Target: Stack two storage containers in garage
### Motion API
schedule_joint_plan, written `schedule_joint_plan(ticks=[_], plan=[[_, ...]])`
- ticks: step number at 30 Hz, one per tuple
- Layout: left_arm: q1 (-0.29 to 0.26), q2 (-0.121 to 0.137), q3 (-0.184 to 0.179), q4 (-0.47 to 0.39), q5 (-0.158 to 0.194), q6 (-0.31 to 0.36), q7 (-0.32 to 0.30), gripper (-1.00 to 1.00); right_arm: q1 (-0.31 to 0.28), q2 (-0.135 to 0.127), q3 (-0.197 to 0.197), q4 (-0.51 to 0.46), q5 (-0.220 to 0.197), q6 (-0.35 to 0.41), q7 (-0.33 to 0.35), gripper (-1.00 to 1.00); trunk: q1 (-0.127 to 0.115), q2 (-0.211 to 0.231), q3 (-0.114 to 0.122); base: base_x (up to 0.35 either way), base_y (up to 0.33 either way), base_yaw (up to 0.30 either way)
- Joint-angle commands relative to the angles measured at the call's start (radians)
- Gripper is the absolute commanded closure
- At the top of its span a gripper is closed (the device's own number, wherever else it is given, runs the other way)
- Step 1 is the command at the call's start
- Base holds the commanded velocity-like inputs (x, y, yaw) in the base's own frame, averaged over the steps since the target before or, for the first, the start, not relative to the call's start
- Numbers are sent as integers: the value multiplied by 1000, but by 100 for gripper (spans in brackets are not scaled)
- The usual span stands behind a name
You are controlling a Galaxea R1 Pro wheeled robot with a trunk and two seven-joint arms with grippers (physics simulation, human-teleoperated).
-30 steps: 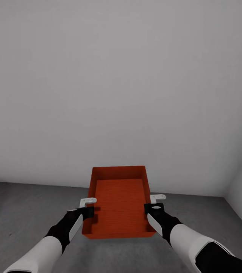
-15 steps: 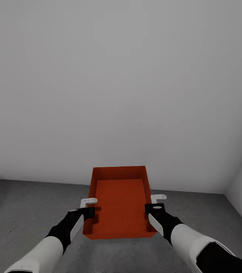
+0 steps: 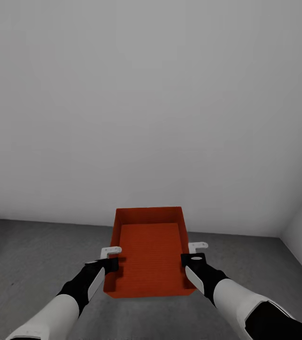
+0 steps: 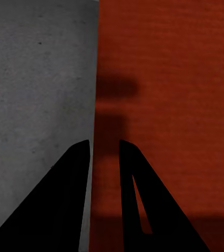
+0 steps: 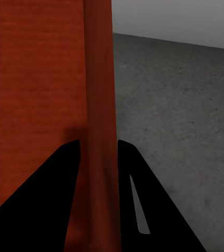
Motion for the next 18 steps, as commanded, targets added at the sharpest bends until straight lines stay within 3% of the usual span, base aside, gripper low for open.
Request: schedule_joint_plan(ticks=[1,18], plan=[[-1,-2,12,-52,-14,7,60,100,0,11,6,1,-9,9,-68,100,4,-8,-6,0,0,0],[-1,-2,12,-52,-14,7,60,100,0,8,6,1,-9,9,-68,100,69,-127,-87,0,0,0]])
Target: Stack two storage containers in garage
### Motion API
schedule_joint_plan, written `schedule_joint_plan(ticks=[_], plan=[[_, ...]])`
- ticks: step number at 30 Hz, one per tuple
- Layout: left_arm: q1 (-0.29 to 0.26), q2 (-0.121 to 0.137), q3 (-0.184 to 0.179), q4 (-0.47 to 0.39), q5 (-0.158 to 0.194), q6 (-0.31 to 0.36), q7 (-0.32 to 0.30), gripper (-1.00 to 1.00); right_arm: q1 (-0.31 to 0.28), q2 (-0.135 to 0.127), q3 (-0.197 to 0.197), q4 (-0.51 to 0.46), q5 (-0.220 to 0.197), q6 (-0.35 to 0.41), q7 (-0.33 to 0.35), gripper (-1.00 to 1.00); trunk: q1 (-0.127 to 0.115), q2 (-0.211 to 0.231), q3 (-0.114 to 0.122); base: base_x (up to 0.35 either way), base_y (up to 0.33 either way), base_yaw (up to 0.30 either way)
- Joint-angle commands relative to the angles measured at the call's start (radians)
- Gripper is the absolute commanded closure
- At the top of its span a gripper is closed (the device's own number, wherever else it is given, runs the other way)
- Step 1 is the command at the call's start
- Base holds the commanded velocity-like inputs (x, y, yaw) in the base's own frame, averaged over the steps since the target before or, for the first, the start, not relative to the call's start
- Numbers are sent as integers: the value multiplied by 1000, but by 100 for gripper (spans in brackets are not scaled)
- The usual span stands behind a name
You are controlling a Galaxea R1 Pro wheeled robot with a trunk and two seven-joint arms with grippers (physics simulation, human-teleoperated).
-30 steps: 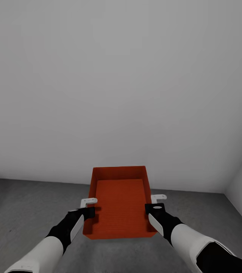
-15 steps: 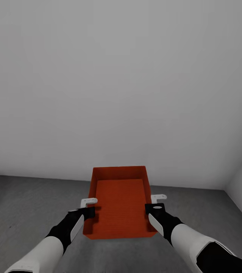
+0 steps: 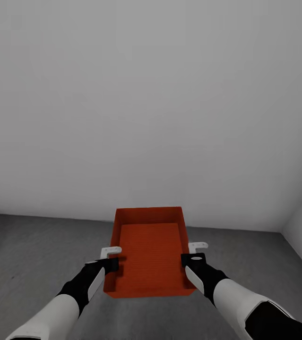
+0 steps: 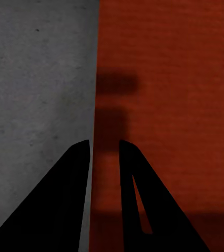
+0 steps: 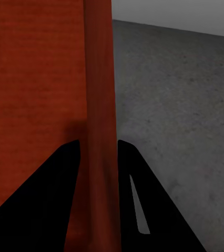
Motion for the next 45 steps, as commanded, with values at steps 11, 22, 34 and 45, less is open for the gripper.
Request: schedule_joint_plan(ticks=[11,22,34,45], plan=[[-1,-2,12,-52,-15,6,59,100,0,9,6,1,-8,8,-69,100,42,-78,-54,0,0,0],[-1,-2,12,-52,-16,5,59,100,0,9,6,1,-8,8,-69,100,84,-155,-106,0,0,0],[-1,-2,12,-52,-16,5,59,100,0,8,6,1,-8,14,-67,100,130,-239,-159,0,0,0],[-1,-2,12,-52,-16,5,59,100,0,7,6,1,-8,7,-69,100,173,-316,-194,0,0,0]])
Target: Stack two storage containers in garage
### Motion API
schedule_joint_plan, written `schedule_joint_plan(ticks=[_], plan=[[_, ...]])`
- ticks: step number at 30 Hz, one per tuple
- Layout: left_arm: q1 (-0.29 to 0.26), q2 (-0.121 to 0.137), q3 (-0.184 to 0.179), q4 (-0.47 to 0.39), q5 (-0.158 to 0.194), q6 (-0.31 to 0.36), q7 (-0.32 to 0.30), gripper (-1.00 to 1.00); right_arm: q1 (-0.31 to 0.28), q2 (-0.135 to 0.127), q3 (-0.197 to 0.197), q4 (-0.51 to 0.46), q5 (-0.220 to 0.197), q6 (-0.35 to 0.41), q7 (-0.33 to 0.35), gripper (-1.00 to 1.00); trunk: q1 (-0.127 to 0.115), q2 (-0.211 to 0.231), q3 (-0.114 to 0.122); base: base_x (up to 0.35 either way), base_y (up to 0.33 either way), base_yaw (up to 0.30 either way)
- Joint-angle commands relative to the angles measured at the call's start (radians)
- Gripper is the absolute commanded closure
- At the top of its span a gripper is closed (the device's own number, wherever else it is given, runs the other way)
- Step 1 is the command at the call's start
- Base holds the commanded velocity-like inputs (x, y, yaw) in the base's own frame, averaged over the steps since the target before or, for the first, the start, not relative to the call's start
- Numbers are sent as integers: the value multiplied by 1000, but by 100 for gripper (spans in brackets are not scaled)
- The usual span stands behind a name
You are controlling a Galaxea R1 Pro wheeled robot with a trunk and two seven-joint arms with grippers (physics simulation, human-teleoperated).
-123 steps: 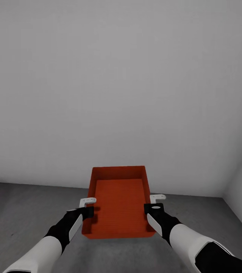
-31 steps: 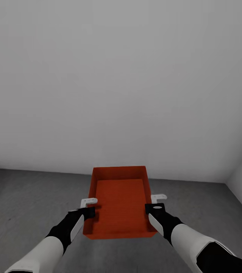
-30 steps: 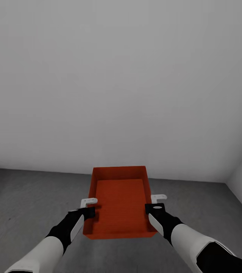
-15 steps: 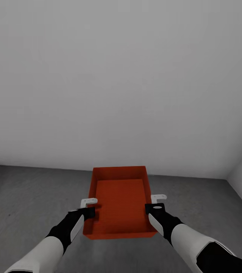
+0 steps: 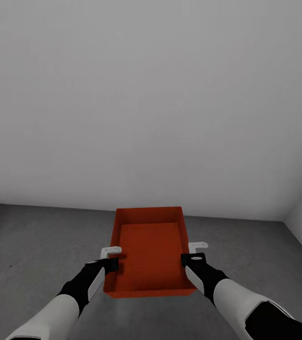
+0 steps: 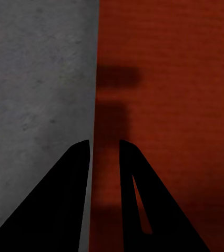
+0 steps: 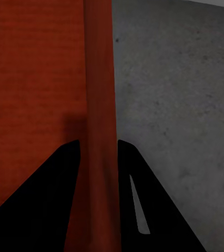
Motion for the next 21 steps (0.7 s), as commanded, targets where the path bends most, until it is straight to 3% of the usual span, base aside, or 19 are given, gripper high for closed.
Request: schedule_joint_plan(ticks=[1,21], plan=[[0,-2,12,-52,-15,7,60,100,0,10,7,1,-10,12,-68,100,4,-8,-4,0,0,0],[0,-2,12,-52,-15,6,60,100,0,8,7,1,-10,8,-69,100,81,-148,-97,0,0,0]])
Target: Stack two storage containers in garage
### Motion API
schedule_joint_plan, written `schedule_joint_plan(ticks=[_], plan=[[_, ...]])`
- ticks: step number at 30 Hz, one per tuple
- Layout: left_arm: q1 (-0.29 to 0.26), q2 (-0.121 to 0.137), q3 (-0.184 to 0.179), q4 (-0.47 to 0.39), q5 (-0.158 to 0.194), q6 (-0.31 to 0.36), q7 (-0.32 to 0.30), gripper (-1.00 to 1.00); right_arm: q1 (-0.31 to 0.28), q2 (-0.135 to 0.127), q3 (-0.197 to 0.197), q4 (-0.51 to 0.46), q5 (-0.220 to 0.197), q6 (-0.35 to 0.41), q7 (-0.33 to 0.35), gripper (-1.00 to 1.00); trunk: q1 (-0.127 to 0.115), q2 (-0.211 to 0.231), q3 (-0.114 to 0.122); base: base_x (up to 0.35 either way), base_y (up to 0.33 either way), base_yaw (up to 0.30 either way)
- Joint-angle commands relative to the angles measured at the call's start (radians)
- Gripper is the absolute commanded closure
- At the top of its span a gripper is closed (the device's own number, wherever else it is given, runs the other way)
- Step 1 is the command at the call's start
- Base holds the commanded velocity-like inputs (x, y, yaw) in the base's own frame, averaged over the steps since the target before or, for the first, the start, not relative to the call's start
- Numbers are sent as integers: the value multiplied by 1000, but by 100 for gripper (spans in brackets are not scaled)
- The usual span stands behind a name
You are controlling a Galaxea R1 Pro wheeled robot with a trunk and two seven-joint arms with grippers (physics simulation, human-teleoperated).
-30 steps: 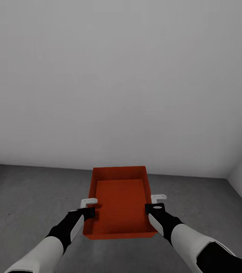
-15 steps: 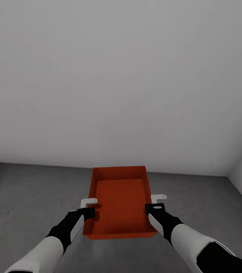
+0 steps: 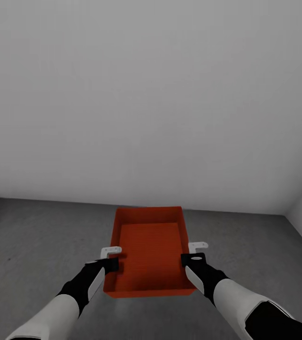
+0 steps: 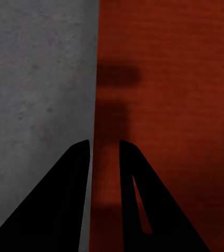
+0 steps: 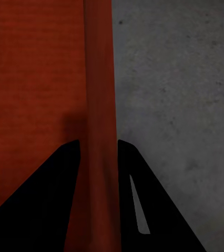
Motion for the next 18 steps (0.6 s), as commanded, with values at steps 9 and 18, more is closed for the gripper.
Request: schedule_joint_plan(ticks=[9,18], plan=[[0,-2,12,-52,-16,7,60,100,0,8,6,1,-9,5,-69,100,35,-64,-40,0,0,-17],[0,-2,12,-52,-16,7,60,100,0,9,6,3,-9,6,-70,100,69,-127,-68,0,0,-169]])
